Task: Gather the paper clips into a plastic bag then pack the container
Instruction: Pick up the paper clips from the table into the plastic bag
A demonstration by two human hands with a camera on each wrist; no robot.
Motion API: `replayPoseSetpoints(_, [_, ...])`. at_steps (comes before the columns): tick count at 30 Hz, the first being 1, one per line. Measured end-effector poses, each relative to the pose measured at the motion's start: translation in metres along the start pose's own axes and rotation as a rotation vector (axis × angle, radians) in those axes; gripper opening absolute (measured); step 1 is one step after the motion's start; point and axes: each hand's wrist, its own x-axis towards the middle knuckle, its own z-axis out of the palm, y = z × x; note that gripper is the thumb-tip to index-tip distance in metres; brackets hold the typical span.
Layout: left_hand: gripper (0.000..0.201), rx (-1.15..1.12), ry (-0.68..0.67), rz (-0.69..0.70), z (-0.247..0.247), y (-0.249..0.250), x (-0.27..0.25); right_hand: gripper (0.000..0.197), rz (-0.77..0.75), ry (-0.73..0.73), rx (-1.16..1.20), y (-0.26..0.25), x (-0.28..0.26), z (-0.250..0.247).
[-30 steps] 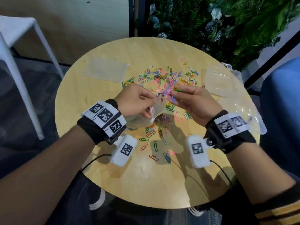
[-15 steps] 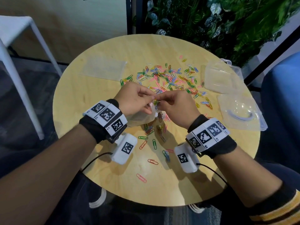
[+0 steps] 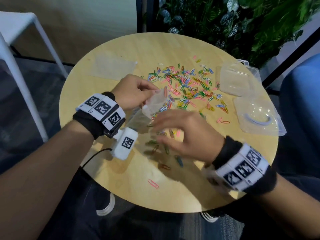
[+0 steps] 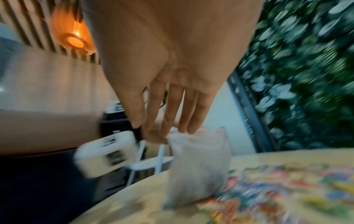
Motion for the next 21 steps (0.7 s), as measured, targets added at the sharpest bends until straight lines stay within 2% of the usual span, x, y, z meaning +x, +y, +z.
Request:
replayPoseSetpoints(2, [0.015, 0.024, 0.052, 0.014, -0.014, -0.004, 0.002, 0.023, -0.154, -0.260, -0.008, -0.018, -0.026, 0.023])
replayPoseSetpoints(4, [0.013, -0.004, 0.079, 0.015, -0.024, -0.008, 0.000, 0.029, -0.337, -0.477, -0.207, -0.025, -0.056, 0.052])
replayPoseSetpoints(7, [0.012, -0.050, 0.114, 0.013, -0.030, -0.011, -0.004, 0.039, -0.466, -0.614, -0.441, -0.017, -0.087, 0.075])
replayPoseSetpoints(13, [0.009, -0.070, 0.147, 0.016, -0.037, -0.014, -0.008, 0.055, -0.362, -0.622, -0.574, 0.027, -0.095, 0.061])
replayPoseSetpoints(21, [0.014, -0.044, 0.137, 0.053, -0.036, -0.012, -0.009, 0.057, -0.173, -0.710, -0.752, 0.057, -0.037, 0.037])
